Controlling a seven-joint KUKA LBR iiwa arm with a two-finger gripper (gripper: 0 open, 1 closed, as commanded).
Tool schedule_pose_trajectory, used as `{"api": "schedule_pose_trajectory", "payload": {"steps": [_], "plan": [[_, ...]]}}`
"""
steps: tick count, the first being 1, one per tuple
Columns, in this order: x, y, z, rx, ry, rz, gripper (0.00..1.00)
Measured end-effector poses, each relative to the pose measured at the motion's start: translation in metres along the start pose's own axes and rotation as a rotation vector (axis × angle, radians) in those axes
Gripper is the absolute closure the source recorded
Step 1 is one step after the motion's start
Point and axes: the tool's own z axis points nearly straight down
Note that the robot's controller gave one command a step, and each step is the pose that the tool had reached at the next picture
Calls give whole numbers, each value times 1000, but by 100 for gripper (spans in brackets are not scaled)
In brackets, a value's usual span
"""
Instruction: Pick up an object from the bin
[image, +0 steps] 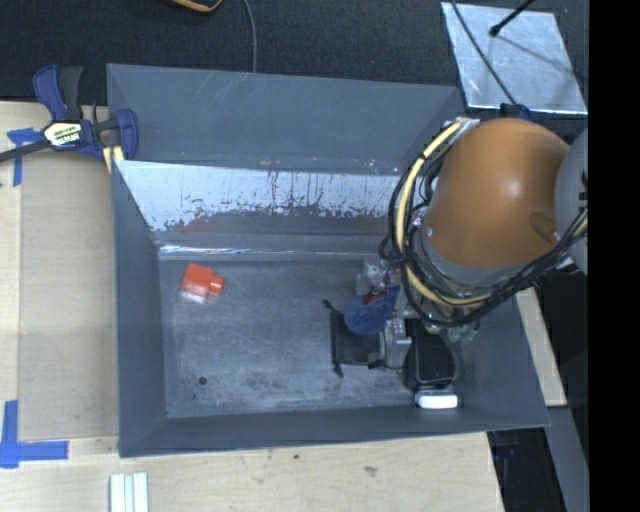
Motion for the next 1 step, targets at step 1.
{"api": "schedule_pose_trajectory", "payload": {"steps": [1], "plan": [[-30,-29,148,1,0,-33,0]]}}
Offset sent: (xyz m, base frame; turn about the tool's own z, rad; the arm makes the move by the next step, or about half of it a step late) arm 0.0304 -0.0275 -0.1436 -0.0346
